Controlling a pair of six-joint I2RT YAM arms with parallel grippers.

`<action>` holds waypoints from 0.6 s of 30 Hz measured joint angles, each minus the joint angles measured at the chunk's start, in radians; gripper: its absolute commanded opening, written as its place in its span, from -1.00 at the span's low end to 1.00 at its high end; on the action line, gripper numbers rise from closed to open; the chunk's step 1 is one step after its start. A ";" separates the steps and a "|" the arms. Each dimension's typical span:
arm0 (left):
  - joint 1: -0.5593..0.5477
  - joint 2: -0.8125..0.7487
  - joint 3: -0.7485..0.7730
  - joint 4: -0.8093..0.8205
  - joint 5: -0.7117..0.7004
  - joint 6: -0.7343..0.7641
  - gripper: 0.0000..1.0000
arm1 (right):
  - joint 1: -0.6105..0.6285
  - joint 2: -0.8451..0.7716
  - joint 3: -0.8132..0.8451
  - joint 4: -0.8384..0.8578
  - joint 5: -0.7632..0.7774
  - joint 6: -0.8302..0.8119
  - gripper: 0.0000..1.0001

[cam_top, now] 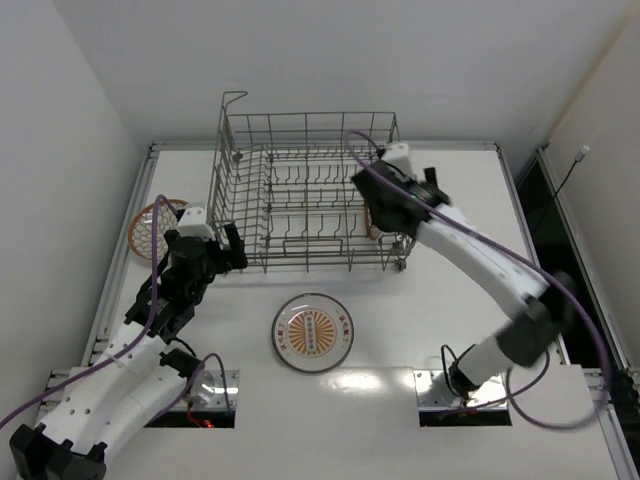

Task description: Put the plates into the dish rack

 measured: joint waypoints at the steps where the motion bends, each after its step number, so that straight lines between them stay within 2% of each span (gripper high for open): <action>1: 0.000 0.000 0.000 0.000 0.000 0.000 0.98 | 0.000 -0.119 -0.089 0.053 -0.053 0.002 0.98; 5: 0.000 0.000 0.000 0.000 -0.003 0.000 0.98 | -0.007 -0.658 -0.502 0.317 -0.383 0.009 0.98; 7: 0.000 0.000 0.000 0.000 -0.004 0.000 0.98 | -0.007 -0.839 -0.697 0.439 -0.546 0.032 0.98; 9: -0.001 0.000 0.000 0.000 -0.004 0.000 0.98 | -0.007 -0.861 -0.837 0.514 -0.662 0.061 0.98; 14: -0.001 0.000 0.000 0.000 -0.003 0.000 0.98 | -0.006 -0.771 -1.160 0.657 -0.899 0.189 0.98; 18: -0.001 0.000 0.000 0.000 -0.004 0.000 0.98 | -0.005 -0.772 -1.291 0.807 -0.992 0.318 0.98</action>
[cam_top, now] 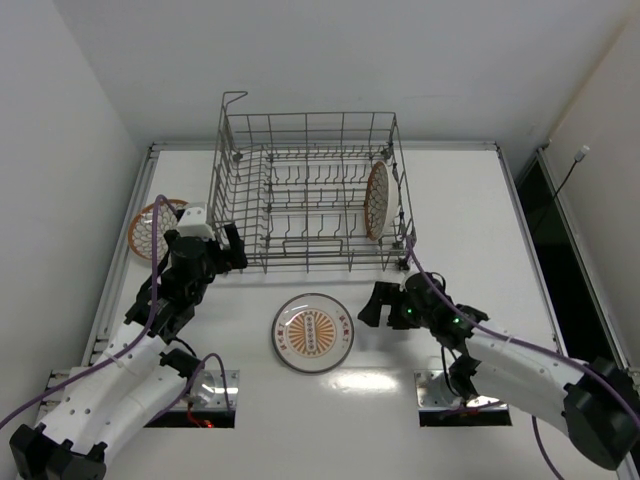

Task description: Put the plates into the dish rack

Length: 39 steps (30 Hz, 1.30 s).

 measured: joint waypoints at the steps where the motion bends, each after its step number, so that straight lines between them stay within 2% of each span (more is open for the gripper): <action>1: 0.000 0.000 0.000 0.000 0.000 0.000 0.98 | 0.001 0.005 -0.021 0.050 -0.017 0.031 0.95; 5: 0.000 0.000 0.000 0.000 0.000 0.000 0.98 | 0.012 0.098 -0.074 0.257 -0.073 0.124 0.83; 10: 0.000 0.000 0.000 0.000 0.000 0.000 0.98 | 0.050 0.329 -0.047 0.470 -0.137 0.196 0.66; 13: 0.000 0.000 0.000 0.000 0.000 0.000 0.98 | 0.083 0.404 -0.015 0.512 -0.142 0.222 0.44; 16: 0.000 0.000 0.000 0.000 0.000 0.000 0.98 | 0.111 0.403 -0.013 0.487 -0.116 0.237 0.03; 20: 0.000 0.000 0.000 0.000 -0.007 0.000 0.98 | 0.128 0.352 -0.028 0.430 -0.085 0.252 -0.35; 21: 0.000 0.000 0.000 0.000 -0.007 0.000 0.98 | 0.129 0.337 -0.033 0.420 -0.079 0.254 -0.61; 23: 0.000 0.000 0.000 0.000 -0.008 0.000 0.98 | 0.130 0.318 -0.037 0.401 -0.074 0.260 -0.84; 24: 0.000 0.000 0.000 0.000 -0.008 0.000 0.98 | 0.130 0.310 -0.037 0.387 -0.073 0.261 -0.87; 26: 0.000 0.000 0.000 0.000 -0.008 0.000 0.98 | 0.134 0.289 -0.037 0.354 -0.074 0.262 -0.87; 28: 0.000 0.000 0.000 0.000 -0.008 0.000 0.98 | 0.145 0.264 -0.032 0.321 -0.076 0.259 -0.66; 29: 0.000 0.000 0.000 0.000 -0.008 0.000 0.98 | 0.151 0.255 -0.024 0.302 -0.076 0.255 -0.50; 30: 0.000 0.000 0.000 0.000 -0.008 0.000 0.98 | 0.157 0.252 -0.012 0.284 -0.077 0.252 -0.16; 32: 0.000 0.000 0.000 0.000 -0.008 0.000 0.98 | 0.168 0.262 0.021 0.258 -0.077 0.244 0.07; 34: 0.000 0.000 0.000 0.000 -0.008 0.000 0.98 | 0.177 0.284 0.046 0.257 -0.081 0.234 0.13; 39: 0.000 0.000 0.000 -0.001 -0.009 0.000 0.98 | 0.204 0.391 0.060 0.277 -0.095 0.233 0.13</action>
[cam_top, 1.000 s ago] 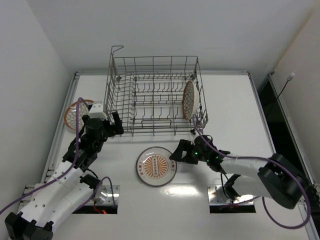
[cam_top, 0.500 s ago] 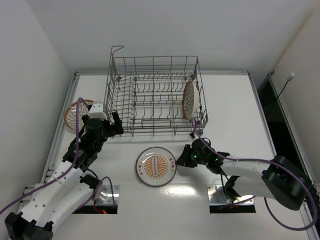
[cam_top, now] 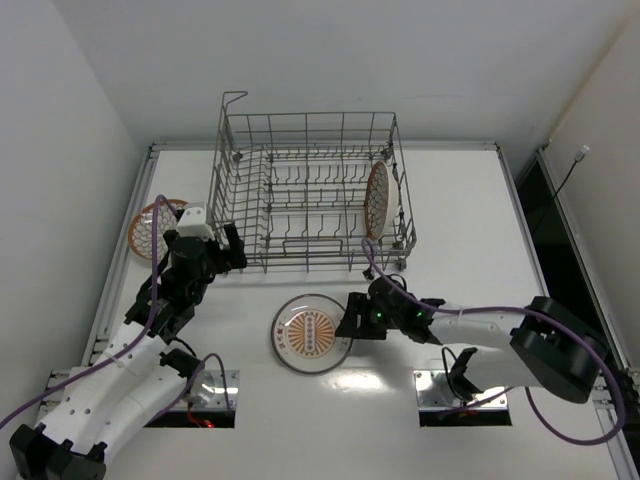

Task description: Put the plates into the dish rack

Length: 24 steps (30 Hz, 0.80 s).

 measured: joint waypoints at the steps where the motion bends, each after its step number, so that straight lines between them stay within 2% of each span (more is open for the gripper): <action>1: 0.000 0.000 0.000 0.000 0.000 0.000 0.98 | 0.004 0.022 0.003 0.015 -0.015 0.006 0.13; 3: 0.000 0.000 0.000 0.000 -0.001 0.000 0.98 | 0.014 0.058 0.022 0.036 -0.026 0.005 0.04; 4: 0.000 0.000 0.000 0.000 -0.002 0.000 0.98 | 0.019 0.074 0.029 0.046 -0.031 0.004 -0.19; 6: 0.000 0.000 0.000 0.000 -0.002 0.000 0.98 | 0.025 0.094 0.033 0.051 -0.034 0.000 -0.47; 7: 0.000 0.000 0.000 0.000 -0.002 0.000 0.98 | 0.029 0.103 0.033 0.047 -0.033 -0.001 -0.74; 9: 0.000 0.000 0.000 0.000 -0.002 0.000 0.98 | 0.035 0.108 0.033 0.046 -0.034 0.007 -0.96; 14: 0.000 0.000 0.000 0.000 -0.002 0.000 0.98 | 0.036 0.075 0.043 0.077 -0.031 0.031 -1.00; 17: 0.000 0.000 0.000 0.000 -0.003 0.000 0.98 | 0.053 0.015 0.053 0.008 -0.007 0.014 -1.00; 24: 0.000 0.000 0.000 0.000 -0.007 0.000 0.98 | 0.116 -0.271 0.253 -0.437 0.150 -0.103 -1.00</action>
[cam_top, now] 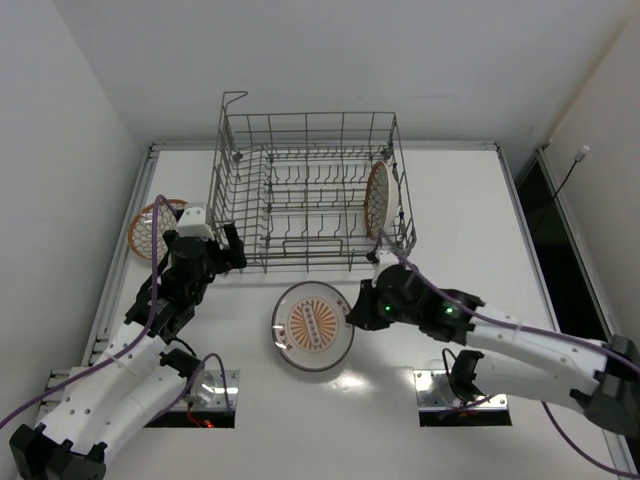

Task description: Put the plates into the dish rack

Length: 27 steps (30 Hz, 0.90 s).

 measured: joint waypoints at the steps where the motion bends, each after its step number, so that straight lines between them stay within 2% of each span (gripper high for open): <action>1: 0.000 0.000 0.000 0.000 0.000 0.000 0.98 | 0.001 -0.053 0.029 -0.057 0.023 -0.014 -1.00; 5: 0.000 0.000 0.000 0.000 -0.002 0.000 0.98 | 0.004 -0.168 0.190 -0.252 0.105 -0.071 -1.00; 10: 0.000 0.000 0.000 0.000 -0.002 0.000 0.98 | 0.005 -0.134 0.491 -0.483 0.244 -0.155 -1.00; 16: 0.000 -0.006 0.000 -0.001 -0.002 0.000 0.98 | 0.004 -0.010 0.879 -0.694 0.507 -0.254 -1.00; 21: 0.000 -0.008 0.000 -0.001 -0.002 0.000 0.98 | -0.013 0.183 1.218 -0.850 0.764 -0.316 -1.00; 24: 0.000 -0.008 0.000 -0.001 -0.002 0.000 0.98 | -0.031 0.288 1.329 -0.872 0.885 -0.350 -1.00; 27: 0.000 -0.008 0.000 -0.001 -0.002 0.000 0.98 | -0.057 0.369 1.334 -0.870 0.938 -0.385 -1.00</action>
